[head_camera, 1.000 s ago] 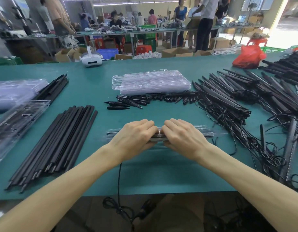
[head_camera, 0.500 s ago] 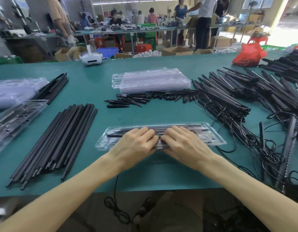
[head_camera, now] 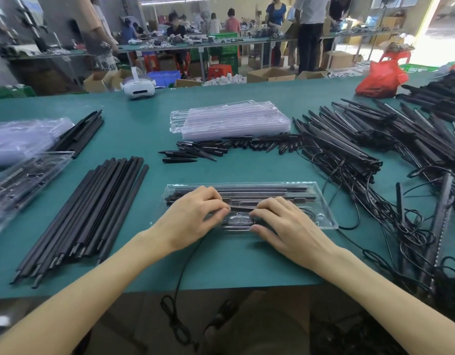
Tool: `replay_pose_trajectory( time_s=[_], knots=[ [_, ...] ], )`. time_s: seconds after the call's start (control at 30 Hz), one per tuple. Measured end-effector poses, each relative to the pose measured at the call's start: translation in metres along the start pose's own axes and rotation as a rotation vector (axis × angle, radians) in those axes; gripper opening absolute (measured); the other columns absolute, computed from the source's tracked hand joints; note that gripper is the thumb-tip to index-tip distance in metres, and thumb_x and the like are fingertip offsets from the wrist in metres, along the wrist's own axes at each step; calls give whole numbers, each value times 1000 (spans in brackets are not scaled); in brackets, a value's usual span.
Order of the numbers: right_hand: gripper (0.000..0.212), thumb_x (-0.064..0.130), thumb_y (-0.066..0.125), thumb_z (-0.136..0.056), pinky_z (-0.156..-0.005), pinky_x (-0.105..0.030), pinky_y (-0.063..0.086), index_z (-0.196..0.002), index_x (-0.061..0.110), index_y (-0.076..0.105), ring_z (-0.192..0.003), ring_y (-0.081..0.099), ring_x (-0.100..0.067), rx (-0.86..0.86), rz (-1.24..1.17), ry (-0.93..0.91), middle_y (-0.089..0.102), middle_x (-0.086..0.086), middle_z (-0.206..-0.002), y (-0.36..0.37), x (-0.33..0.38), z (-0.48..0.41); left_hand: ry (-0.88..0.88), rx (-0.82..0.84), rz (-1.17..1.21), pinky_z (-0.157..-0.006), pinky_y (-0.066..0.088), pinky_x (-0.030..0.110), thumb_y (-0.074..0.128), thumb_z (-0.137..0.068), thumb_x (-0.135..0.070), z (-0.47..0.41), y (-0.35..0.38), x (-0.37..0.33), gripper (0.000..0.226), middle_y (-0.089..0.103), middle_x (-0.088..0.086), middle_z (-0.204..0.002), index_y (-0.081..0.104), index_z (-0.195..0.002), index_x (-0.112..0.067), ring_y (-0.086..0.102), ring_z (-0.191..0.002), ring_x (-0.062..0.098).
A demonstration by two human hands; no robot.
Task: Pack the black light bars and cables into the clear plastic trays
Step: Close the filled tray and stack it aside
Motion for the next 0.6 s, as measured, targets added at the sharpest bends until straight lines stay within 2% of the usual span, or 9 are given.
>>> replay_pose_trajectory(
  time_s=[0.1, 0.2, 0.47, 0.6],
  knots=[
    [36, 41, 50, -103, -92, -36, 48, -118, 12, 66, -105, 54, -19, -3, 14, 0, 59, 1, -114, 2, 0, 0, 59, 20, -41, -88, 48, 41, 58, -101, -33, 1, 5, -3, 25, 61, -2, -105, 74, -113, -18, 55, -98, 18],
    [37, 43, 49, -103, -92, -35, 46, -121, 15, 65, -105, 54, -19, 19, 51, -3, 58, 1, -114, 5, 0, 0, 103, 11, -97, -83, 49, 42, 57, -102, -31, 2, 9, -7, 23, 63, -3, -106, 72, -117, -21, 56, -97, 20],
    [46, 49, 32, -104, -89, -33, 42, -107, 18, 66, -99, 53, -19, 86, 89, 48, 58, 4, -106, 7, 6, -12, 38, 75, -19, -87, 47, 44, 53, -104, -37, -1, 13, -5, 27, 62, -11, -109, 74, -116, -25, 55, -103, 14],
    [41, 46, 42, -103, -90, -35, 44, -111, 14, 67, -101, 54, -22, 51, 72, 82, 60, 2, -108, 6, 8, -6, -10, 44, 60, -96, 46, 39, 49, -104, -40, 8, 13, 3, 31, 63, -15, -111, 72, -121, -29, 54, -109, 8]
  ],
)
Point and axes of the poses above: each hand's wrist, its own z-axis away from the middle knuckle, its own y-axis out of the palm, x = y × z, the point moved 3 cm from there along -z, towards the middle knuckle
